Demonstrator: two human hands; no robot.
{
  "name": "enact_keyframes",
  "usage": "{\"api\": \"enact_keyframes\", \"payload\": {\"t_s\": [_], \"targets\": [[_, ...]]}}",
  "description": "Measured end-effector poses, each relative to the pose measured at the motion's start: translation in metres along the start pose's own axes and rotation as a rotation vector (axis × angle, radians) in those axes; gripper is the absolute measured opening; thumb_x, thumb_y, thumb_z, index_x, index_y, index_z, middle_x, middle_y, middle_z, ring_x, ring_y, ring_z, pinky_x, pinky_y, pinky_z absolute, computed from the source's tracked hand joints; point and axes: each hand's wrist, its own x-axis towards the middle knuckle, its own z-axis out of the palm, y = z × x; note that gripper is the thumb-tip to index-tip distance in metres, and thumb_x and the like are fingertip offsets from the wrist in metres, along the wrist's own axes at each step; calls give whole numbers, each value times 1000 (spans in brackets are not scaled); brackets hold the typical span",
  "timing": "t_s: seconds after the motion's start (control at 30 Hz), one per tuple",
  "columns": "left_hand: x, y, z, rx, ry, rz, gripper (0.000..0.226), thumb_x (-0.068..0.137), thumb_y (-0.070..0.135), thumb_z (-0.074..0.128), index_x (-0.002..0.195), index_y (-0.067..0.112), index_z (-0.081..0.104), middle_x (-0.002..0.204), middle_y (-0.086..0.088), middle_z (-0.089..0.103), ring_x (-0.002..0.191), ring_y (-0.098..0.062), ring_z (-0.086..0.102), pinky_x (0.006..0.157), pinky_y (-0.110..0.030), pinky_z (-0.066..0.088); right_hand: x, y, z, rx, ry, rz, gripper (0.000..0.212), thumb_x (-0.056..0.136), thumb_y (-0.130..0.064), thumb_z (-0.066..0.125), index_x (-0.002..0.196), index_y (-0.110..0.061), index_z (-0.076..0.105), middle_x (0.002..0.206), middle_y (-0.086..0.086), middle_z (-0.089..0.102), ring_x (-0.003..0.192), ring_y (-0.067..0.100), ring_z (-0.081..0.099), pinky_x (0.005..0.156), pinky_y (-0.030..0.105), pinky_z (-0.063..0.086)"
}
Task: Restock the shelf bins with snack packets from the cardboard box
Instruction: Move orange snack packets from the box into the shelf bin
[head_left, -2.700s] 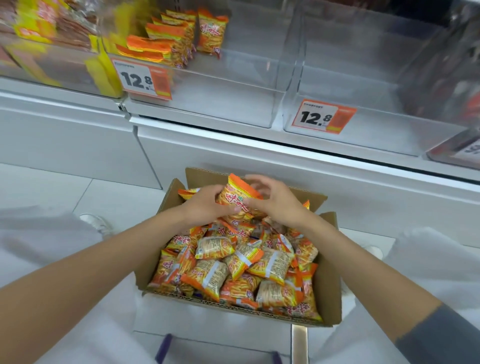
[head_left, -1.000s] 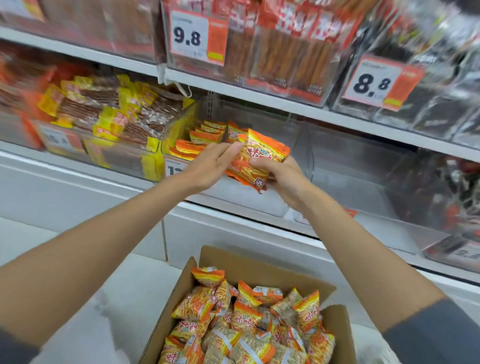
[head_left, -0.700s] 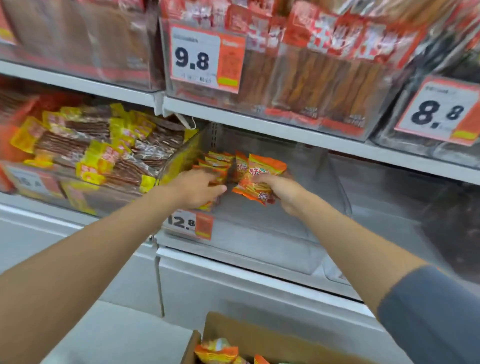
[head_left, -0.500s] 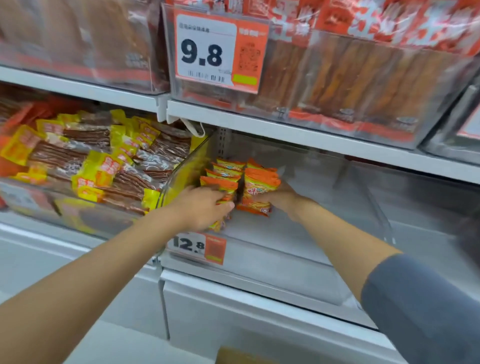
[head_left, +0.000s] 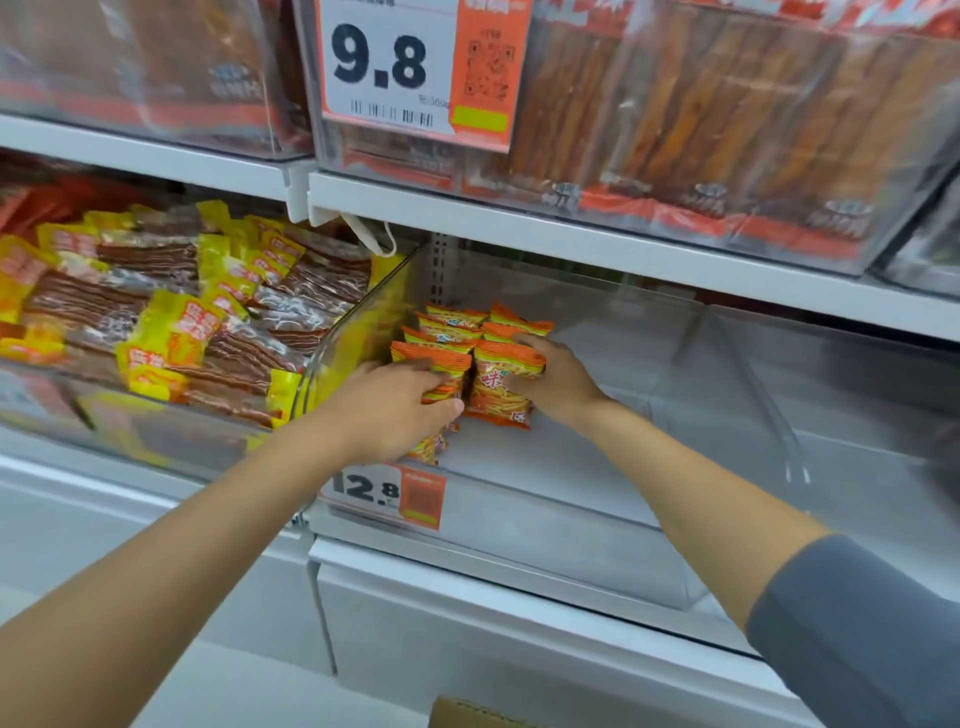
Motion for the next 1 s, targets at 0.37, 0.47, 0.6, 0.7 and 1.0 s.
{"api": "enact_keyframes", "payload": {"t_s": [0.37, 0.47, 0.6, 0.7, 1.0], "targets": [[-4, 0, -2, -101, 1, -15, 54, 100, 50, 38, 146, 21, 41, 153, -1, 38, 141, -21, 34, 115, -36, 26, -22, -14, -15, 252, 102, 121, 67, 85, -21, 69, 144, -33, 40, 142, -2, 43, 103, 14, 61, 81, 30, 55], [-14, 9, -9, -155, 103, -8, 50, 101, 42, 43, 144, 17, 44, 143, -5, 52, 130, -26, 48, 106, -38, 41, -57, -28, -29, 96, 95, 59, 49, 88, -9, 62, 135, -18, 52, 134, 3, 51, 96, 11, 54, 77, 24, 45], [-44, 46, -22, -168, 231, 52, 31, 98, 33, 51, 124, 17, 57, 110, -2, 67, 104, -24, 63, 88, -41, 51, -123, -45, -57, -106, 89, -91, 32, 86, -8, 61, 118, -11, 64, 115, 3, 61, 95, 12, 51, 81, 19, 36], [-77, 78, -22, -251, 259, 41, 9, 93, 28, 58, 93, 19, 57, 86, 0, 66, 85, -25, 63, 74, -41, 52, -183, -53, -72, -122, 175, -138, 19, 85, -5, 60, 99, -13, 70, 89, -6, 61, 70, 3, 50, 73, 19, 36], [-170, 145, 90, -461, -136, 23, 12, 93, 27, 59, 89, 15, 58, 84, -1, 62, 80, -24, 60, 74, -38, 50, -351, 51, -54, -209, -212, 66, 20, 90, -8, 59, 107, -15, 69, 100, -2, 64, 80, 7, 55, 74, 20, 41]]}}
